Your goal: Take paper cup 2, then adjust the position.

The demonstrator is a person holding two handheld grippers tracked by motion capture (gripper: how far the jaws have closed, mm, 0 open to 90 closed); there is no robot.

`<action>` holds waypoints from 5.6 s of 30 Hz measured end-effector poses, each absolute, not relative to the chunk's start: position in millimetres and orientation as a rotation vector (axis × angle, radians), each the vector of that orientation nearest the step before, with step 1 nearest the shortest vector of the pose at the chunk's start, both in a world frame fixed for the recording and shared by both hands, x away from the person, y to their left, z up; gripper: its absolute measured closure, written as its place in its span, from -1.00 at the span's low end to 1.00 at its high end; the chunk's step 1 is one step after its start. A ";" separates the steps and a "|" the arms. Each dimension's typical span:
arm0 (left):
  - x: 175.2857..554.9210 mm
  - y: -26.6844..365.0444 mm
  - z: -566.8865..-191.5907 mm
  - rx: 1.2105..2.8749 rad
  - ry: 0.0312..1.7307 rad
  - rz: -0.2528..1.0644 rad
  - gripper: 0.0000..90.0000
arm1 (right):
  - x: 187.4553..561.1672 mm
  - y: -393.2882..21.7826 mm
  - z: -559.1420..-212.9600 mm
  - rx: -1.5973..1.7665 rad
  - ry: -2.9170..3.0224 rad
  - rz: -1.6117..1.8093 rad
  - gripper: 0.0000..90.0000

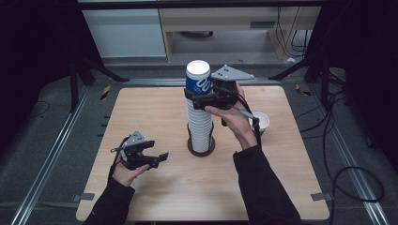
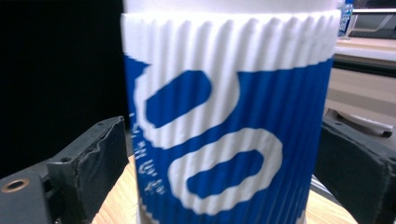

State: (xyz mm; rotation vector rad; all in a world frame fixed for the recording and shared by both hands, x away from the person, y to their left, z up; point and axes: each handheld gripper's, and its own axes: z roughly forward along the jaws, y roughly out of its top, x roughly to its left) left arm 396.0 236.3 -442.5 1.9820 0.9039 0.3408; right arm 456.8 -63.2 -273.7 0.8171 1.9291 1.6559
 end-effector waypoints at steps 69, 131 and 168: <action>394.8 235.5 -441.7 1.977 0.899 0.338 -0.61 | 428.2 -100.5 -206.1 0.679 1.764 1.708 -0.52; 384.6 224.9 -432.9 2.009 0.818 0.300 -0.60 | 386.1 -164.4 -377.0 0.692 2.188 1.532 -0.53; 363.0 196.2 -412.0 2.051 0.585 0.201 -0.61 | 382.1 -96.6 -429.6 0.369 2.586 1.348 -0.54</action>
